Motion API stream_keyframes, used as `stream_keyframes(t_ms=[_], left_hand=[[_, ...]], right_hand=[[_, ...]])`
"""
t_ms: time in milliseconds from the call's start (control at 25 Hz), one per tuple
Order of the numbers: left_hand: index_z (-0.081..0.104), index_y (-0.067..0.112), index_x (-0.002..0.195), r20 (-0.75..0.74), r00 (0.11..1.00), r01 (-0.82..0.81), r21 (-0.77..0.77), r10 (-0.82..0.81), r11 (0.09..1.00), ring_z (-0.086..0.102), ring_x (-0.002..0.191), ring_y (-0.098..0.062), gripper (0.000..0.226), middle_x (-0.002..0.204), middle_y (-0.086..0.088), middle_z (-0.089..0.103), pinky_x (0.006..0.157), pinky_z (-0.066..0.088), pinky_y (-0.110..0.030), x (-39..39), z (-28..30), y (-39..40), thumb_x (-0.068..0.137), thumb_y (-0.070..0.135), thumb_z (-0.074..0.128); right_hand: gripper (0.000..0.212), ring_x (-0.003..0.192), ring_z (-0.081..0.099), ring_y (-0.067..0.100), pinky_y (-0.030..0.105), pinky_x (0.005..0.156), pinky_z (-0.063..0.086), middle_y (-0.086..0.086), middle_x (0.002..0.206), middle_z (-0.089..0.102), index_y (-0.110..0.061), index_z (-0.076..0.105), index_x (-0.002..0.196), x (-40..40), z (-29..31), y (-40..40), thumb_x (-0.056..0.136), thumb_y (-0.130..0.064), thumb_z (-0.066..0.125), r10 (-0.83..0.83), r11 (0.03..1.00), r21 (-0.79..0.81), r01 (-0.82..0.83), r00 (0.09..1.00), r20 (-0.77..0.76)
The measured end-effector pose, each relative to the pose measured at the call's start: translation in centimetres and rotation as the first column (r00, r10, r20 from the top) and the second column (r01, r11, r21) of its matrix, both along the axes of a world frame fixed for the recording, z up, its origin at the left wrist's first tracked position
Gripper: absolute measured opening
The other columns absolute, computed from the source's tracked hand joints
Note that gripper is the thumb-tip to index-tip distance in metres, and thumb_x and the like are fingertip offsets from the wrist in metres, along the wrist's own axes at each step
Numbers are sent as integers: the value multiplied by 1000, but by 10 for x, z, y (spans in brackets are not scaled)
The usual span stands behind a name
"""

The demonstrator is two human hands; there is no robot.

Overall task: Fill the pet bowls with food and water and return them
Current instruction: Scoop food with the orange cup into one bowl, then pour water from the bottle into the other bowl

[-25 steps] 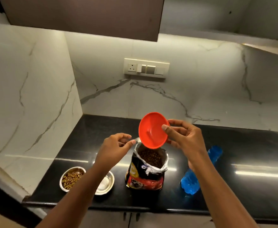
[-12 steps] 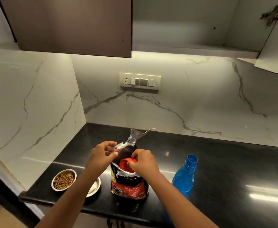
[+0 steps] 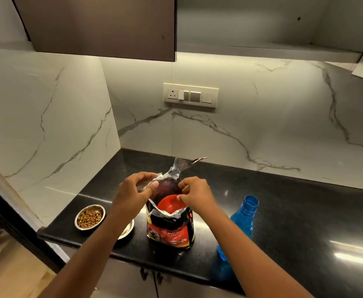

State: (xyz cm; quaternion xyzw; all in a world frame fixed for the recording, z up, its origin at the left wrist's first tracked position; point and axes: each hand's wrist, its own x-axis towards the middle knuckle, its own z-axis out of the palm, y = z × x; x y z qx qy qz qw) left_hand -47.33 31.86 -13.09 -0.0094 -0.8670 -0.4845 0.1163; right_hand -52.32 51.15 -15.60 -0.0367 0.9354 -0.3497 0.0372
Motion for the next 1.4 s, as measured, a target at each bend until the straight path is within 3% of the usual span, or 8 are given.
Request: stream_keyframes(t_ms=[280, 520, 680, 840, 920, 1080, 1240, 1400], left_hand=[[68, 22, 114, -89, 986, 146, 52, -141, 988, 63, 99, 2, 27, 107, 11, 68, 82, 53, -17, -15, 17, 60, 87, 25, 71], [66, 25, 117, -45, 937, 350, 109, -347, 930, 66, 106, -6, 29, 112, 8, 70, 92, 55, -27, -32, 12, 130, 88, 28, 70], [62, 27, 123, 100, 900, 415, 98, -424, 904, 64, 106, -7, 35, 112, 7, 67, 98, 54, -35, -34, -22, 158, 89, 30, 68], [61, 26, 124, 251, 877, 404, 74, -409, 912, 63, 107, -9, 37, 114, 3, 66, 100, 53, -38, -27, -65, 166, 89, 27, 69], [61, 27, 122, 312, 860, 404, 68, -404, 912, 64, 108, -11, 35, 113, 3, 65, 99, 54, -39, -21, -85, 167, 88, 27, 70], [61, 27, 124, 355, 852, 387, 65, -384, 920, 63, 111, -11, 37, 117, 2, 65, 96, 54, -35, -15, -98, 166, 89, 29, 69], [61, 24, 125, 357, 853, 380, 77, -381, 922, 63, 110, -9, 37, 116, 3, 65, 96, 53, -32, -12, -99, 162, 89, 28, 69], [60, 25, 128, 413, 818, 376, 145, -401, 915, 61, 111, -8, 39, 118, 3, 64, 89, 52, -22, 2, -104, 145, 90, 28, 68]], right_hand=[[23, 78, 74, 10, 31, 82, 62, 0, 84, 78, -20, 77, 102, 21, 68, 65, 81, -23, 84, -94, 972, -234, 37, 967, -237], [24, 86, 73, 10, 24, 78, 62, -1, 96, 75, -16, 72, 114, 39, 85, 150, 91, -23, 75, -303, 926, -330, 181, 878, -369], [28, 82, 74, 14, 38, 83, 64, 5, 94, 77, -19, 71, 115, 54, 33, 207, 89, -9, 73, -391, 906, -240, 350, 908, -151], [76, 108, 64, 12, 29, 91, 56, -1, 123, 64, -31, 52, 142, 87, -47, 207, 76, -18, 88, -193, 971, -79, 228, 932, 308], [92, 120, 51, 6, 26, 99, 45, -10, 136, 51, -34, 39, 150, 98, -72, 193, 73, -28, 90, -96, 980, -140, 143, 950, 298], [84, 109, 49, -9, 14, 92, 41, -39, 119, 44, -47, 31, 133, 101, -99, 172, 74, -32, 89, -108, 927, -332, 177, 970, 216], [86, 119, 59, 6, 31, 102, 52, -18, 129, 59, -41, 39, 136, 99, -122, 161, 67, -45, 90, -190, 877, -421, 232, 972, 139], [78, 115, 62, 3, 28, 99, 53, -15, 125, 62, -39, 43, 131, 98, -129, 154, 69, -46, 89, -252, 859, -450, 244, 967, 43]])
